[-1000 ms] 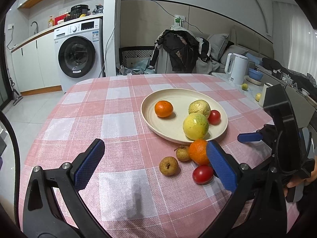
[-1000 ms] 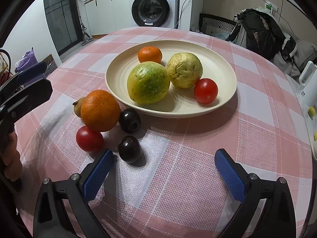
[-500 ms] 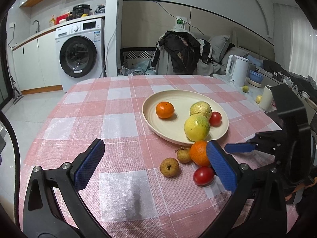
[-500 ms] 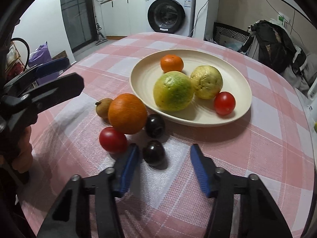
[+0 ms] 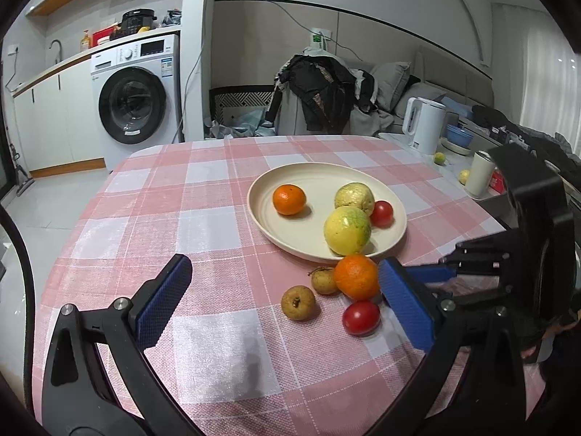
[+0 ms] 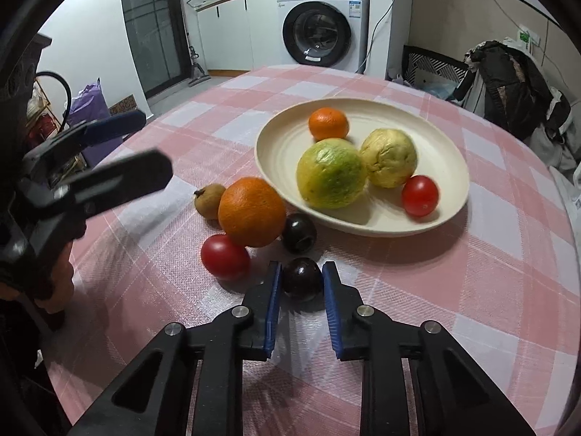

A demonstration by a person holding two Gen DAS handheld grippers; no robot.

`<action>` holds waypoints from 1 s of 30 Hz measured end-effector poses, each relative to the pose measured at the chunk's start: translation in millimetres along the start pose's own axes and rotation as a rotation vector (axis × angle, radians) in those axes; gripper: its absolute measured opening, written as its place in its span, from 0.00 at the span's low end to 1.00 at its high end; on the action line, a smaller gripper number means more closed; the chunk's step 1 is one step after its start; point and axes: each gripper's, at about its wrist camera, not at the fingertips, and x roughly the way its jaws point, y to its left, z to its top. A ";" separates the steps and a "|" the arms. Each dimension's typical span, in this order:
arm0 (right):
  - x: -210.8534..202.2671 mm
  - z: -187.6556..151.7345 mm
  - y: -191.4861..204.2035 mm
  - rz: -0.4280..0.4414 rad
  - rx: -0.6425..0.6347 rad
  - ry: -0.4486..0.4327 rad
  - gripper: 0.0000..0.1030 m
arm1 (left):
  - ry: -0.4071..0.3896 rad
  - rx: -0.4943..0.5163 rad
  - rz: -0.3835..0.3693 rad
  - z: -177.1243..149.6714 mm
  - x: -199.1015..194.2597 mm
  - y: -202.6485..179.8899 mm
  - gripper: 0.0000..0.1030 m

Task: Organize fruits
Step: 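Grasp a dark plum beside the plate with the right tool, then grasp a red tomato with the left tool while the right tool holds the plum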

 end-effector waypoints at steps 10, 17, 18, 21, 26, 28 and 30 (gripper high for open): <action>-34.4 5.5 -18.6 -0.009 0.054 -0.094 0.23 | 0.086 0.067 -0.088 -4.7 7.9 -19.0 0.99; -46.9 7.8 -20.3 -0.009 0.065 -0.129 0.23 | 0.135 0.096 -0.147 -11.3 12.0 -29.9 0.76; -47.0 8.0 -20.1 -0.010 0.065 -0.129 0.23 | 0.142 0.105 -0.148 -12.0 12.5 -32.0 0.69; -45.6 8.8 -20.5 -0.009 0.064 -0.129 0.23 | 0.170 0.133 -0.177 -15.2 14.8 -38.3 0.56; -46.0 8.9 -22.3 -0.012 0.066 -0.132 0.23 | 0.228 0.166 -0.197 -23.5 22.8 -47.0 0.55; -46.4 9.0 -23.7 -0.015 0.065 -0.132 0.23 | 0.248 0.152 -0.189 -25.9 28.9 -47.6 0.55; -47.4 8.6 -24.0 -0.014 0.065 -0.133 0.23 | 0.275 0.136 -0.187 -27.6 36.0 -47.4 0.54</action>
